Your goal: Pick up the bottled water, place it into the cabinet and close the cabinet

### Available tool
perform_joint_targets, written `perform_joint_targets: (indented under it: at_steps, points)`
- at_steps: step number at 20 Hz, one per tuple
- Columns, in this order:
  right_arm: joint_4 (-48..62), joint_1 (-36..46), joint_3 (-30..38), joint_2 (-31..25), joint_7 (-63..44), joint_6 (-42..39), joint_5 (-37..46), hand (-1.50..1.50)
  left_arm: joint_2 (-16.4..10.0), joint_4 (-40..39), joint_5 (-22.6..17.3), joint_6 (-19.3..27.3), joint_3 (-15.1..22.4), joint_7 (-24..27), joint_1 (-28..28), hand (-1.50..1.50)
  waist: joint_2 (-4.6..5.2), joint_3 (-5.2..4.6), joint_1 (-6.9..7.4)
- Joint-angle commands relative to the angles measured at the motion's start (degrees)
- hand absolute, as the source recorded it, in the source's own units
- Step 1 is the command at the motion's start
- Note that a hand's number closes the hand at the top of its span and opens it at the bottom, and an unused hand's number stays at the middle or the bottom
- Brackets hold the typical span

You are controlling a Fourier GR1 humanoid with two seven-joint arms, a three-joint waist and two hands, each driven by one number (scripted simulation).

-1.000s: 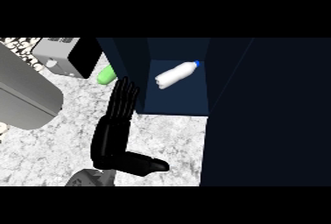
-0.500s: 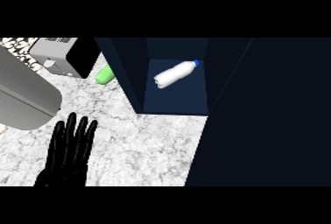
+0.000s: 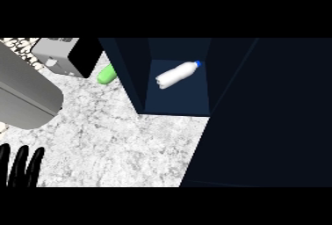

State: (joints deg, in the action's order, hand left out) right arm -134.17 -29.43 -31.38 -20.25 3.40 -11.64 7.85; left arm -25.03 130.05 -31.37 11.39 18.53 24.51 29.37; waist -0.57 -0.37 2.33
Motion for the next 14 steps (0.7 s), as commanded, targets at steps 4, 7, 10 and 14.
perform_joint_targets:
  at_steps: [4,7,10,14]
  points:
    - [2.5,4.8,-12.9,8.5,-7.9,0.3,-0.2,1.5,-3.8,2.0,-5.7,-7.2,-5.6,1.9,8.0,-1.5,0.42,0.09,1.6]
    - [2.1,6.6,-13.8,11.5,-11.9,0.9,-1.4,1.5,-3.5,3.5,-6.1,-7.7,-6.7,2.5,8.6,-1.5,0.42,0.08,1.78]
    - [3.0,10.6,-11.3,14.0,-14.6,0.4,-5.5,1.5,-4.6,2.7,-9.4,-9.0,-10.7,1.8,8.0,-1.5,0.86,0.14,1.4]
    - [5.5,16.2,-9.8,19.7,-20.2,2.8,-6.0,1.5,-6.0,2.4,-11.8,-14.7,-13.8,4.0,13.1,-1.5,0.47,0.06,2.31]
